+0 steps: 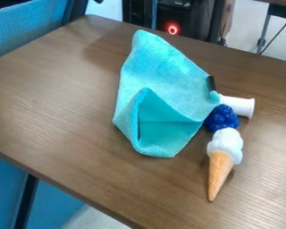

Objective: Unfold the cloth from right to left

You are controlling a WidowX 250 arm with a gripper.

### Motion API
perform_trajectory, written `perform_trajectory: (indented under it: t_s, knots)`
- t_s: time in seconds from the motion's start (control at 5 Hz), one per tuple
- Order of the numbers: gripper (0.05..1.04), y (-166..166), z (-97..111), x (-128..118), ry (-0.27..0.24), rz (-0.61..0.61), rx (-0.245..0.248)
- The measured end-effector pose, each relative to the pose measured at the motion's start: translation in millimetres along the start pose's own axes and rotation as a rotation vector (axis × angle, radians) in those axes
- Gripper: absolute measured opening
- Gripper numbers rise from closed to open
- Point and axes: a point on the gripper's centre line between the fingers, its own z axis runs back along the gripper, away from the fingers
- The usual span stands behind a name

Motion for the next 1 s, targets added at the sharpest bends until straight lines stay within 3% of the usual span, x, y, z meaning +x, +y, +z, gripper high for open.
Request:
perform_trajectory:
  t_s: [0.2, 0.4, 0.6, 1.0]
  knots:
    - [1.000, 0.2, -14.4, 1.2, 0.038, 0.012, 0.009]
    - [1.000, -11.6, -31.2, 6.4, 0.010, 0.048, -0.070]
    - [1.000, -42.1, -55.7, 3.9, -0.033, 0.039, -0.130]
    - [1.000, -93.9, -99.2, 1.4, -0.164, 0.019, -0.150]
